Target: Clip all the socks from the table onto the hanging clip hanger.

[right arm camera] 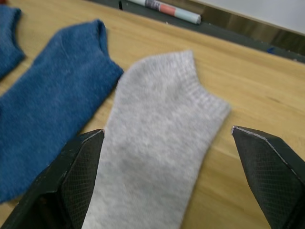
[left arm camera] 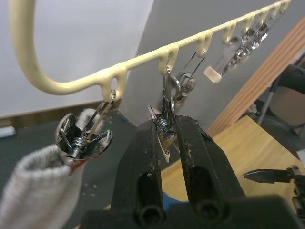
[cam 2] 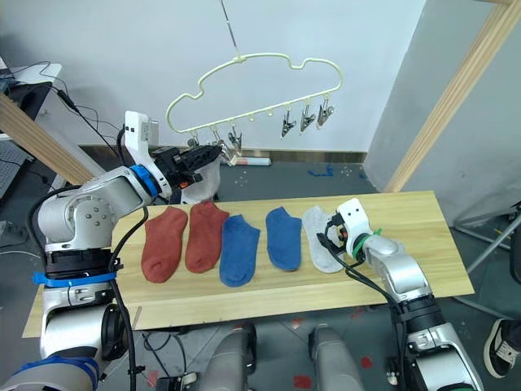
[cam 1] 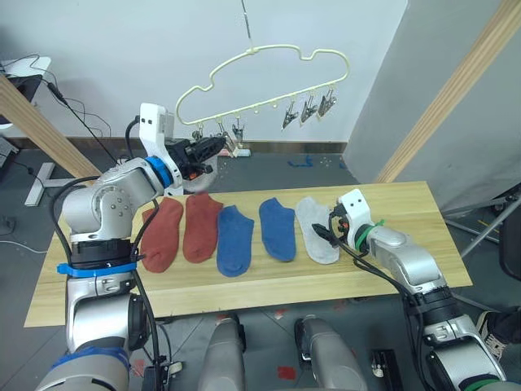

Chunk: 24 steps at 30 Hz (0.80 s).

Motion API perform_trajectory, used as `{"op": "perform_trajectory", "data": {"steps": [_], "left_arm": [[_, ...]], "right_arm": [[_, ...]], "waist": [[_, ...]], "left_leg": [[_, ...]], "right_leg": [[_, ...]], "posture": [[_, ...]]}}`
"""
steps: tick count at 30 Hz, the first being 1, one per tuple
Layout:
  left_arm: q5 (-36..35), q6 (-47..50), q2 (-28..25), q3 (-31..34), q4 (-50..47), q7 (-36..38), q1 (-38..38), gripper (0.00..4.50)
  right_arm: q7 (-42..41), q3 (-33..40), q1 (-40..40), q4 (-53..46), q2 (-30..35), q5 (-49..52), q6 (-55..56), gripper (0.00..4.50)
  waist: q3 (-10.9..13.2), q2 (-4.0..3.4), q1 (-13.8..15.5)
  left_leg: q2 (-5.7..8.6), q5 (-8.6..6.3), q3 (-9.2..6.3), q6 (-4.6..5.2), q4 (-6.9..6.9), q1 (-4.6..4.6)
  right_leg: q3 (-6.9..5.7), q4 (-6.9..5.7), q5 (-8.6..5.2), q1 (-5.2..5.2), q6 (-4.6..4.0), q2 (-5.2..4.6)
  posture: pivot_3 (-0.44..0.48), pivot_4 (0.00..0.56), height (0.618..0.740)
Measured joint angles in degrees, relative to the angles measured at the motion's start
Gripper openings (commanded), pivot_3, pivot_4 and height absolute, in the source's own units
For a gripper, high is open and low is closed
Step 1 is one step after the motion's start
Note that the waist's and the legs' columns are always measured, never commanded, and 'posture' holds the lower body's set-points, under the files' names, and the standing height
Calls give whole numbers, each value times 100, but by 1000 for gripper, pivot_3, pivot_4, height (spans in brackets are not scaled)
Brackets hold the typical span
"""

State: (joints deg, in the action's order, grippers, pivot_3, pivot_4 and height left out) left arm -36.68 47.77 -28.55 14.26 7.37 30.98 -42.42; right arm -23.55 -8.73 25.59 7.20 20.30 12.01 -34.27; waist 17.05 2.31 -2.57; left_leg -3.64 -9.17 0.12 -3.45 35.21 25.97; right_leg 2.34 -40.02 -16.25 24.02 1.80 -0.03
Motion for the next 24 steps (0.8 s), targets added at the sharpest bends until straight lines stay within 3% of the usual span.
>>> {"op": "perform_trajectory", "data": {"steps": [5,8,11,18,24], "left_arm": [[127,-248,121,-42,-34,-23,88,220],[-40,46,22,-16,-87,76,88,220],[-181,347,-123,49,-64,146,37,220],[-274,674,-216,35,-29,335,-44,220],[-367,820,-231,82,-92,339,-39,220]], "right_arm": [[-29,51,-7,-54,2,-90,-2,4500],[-22,57,-16,500,75,-293,32,4500],[-21,177,100,1114,-263,-290,234,4500],[-58,177,913,2463,-789,-532,973,4500],[74,192,1167,2967,-831,-758,1337,4500]], "waist": [[0,0,27],[0,0,25],[0,0,-38],[-2,3,-66],[-3,3,-44]], "left_leg": [[2,0,1,0,1,-1],[1,0,3,0,0,-3],[-3,0,3,0,0,-7],[-2,3,0,-1,1,-14],[0,3,-4,-1,0,-20]], "right_leg": [[1,0,0,-1,0,-1],[2,0,0,-2,0,-1],[4,-3,2,-1,-4,4],[2,-2,5,-11,-7,4],[-3,1,5,-22,-7,1]], "posture": [[-49,276,740],[-50,274,740],[-50,273,740],[-34,271,740],[-18,272,740]]}}
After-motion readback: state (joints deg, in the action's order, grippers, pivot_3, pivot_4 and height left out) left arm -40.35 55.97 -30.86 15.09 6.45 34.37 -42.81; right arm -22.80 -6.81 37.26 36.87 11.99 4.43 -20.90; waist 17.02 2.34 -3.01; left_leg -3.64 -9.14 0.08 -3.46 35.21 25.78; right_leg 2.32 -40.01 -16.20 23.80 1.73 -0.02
